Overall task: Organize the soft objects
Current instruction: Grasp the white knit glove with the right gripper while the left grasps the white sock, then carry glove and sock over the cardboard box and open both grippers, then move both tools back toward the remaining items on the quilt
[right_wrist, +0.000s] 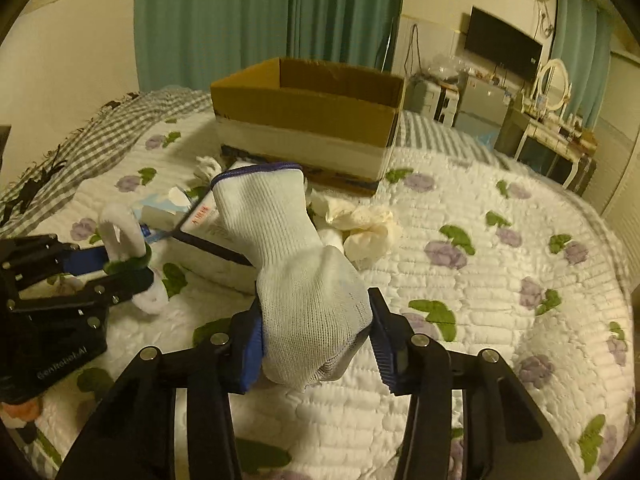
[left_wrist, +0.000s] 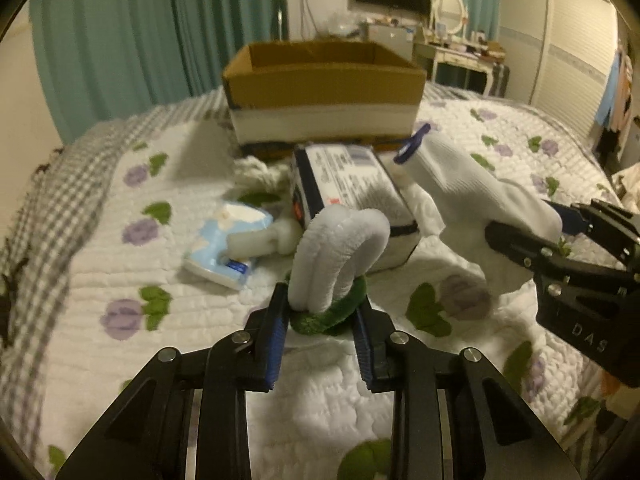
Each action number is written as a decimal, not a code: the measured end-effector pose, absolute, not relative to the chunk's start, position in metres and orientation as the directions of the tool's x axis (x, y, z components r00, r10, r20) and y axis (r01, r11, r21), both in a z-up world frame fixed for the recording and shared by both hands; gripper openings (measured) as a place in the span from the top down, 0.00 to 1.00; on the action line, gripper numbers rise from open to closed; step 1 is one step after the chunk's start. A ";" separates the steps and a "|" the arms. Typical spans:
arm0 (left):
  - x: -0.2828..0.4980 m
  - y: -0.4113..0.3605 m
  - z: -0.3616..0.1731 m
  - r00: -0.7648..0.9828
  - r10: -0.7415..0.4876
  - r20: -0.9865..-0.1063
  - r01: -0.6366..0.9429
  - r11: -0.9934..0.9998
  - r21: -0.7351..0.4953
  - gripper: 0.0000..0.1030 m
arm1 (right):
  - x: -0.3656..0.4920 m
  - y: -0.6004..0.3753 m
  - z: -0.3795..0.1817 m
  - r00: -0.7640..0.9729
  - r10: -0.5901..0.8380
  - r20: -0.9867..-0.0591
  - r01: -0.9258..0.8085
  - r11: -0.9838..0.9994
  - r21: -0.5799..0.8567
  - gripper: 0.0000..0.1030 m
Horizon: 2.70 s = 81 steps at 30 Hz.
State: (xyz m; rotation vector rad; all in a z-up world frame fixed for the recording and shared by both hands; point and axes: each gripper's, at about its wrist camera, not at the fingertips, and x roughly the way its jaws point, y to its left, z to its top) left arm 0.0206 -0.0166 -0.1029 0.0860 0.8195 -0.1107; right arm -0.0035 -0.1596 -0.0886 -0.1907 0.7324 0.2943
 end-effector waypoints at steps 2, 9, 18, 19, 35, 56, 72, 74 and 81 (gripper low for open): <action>0.013 -0.016 -0.091 0.698 -0.056 -0.713 0.127 0.991 0.047 0.72 | -0.012 -0.160 -0.080 0.720 0.210 -0.662 -0.331 0.941 -0.062 0.56; 0.005 -0.007 -0.046 0.772 -0.055 -0.633 0.119 0.991 0.059 0.72 | -0.019 -0.166 -0.035 0.762 0.242 -0.601 -0.323 0.946 -0.029 0.56; 0.054 0.001 0.018 0.869 -0.035 -0.494 0.090 0.992 0.088 0.71 | 0.026 -0.155 0.055 0.826 0.296 -0.480 -0.365 0.930 -0.054 0.56; 0.061 0.001 0.019 0.873 -0.036 -0.487 0.092 0.992 0.091 0.71 | 0.036 -0.153 0.064 0.832 0.299 -0.467 -0.366 0.929 -0.057 0.56; 0.247 -0.025 -0.037 0.805 -0.079 -0.588 0.191 0.973 0.131 0.68 | 0.235 -0.116 0.012 0.772 0.282 -0.569 -0.348 0.937 -0.007 0.55; 0.170 0.009 0.058 0.886 -0.085 -0.455 0.140 0.986 0.089 0.25 | 0.151 -0.152 0.091 0.845 0.222 -0.486 -0.272 0.962 -0.033 0.09; 0.009 0.046 0.103 0.962 -0.034 -0.272 0.071 0.989 0.126 0.14 | -0.036 -0.139 0.157 0.899 0.205 -0.386 -0.275 0.952 -0.135 0.01; 0.005 0.047 0.089 0.956 -0.022 -0.292 0.062 0.990 0.129 0.14 | -0.046 -0.138 0.142 0.896 0.203 -0.394 -0.269 0.955 -0.121 0.01; 0.014 0.050 0.032 0.927 0.009 -0.374 0.028 0.995 0.094 0.14 | -0.039 -0.128 0.068 0.868 0.198 -0.455 -0.260 0.963 -0.078 0.01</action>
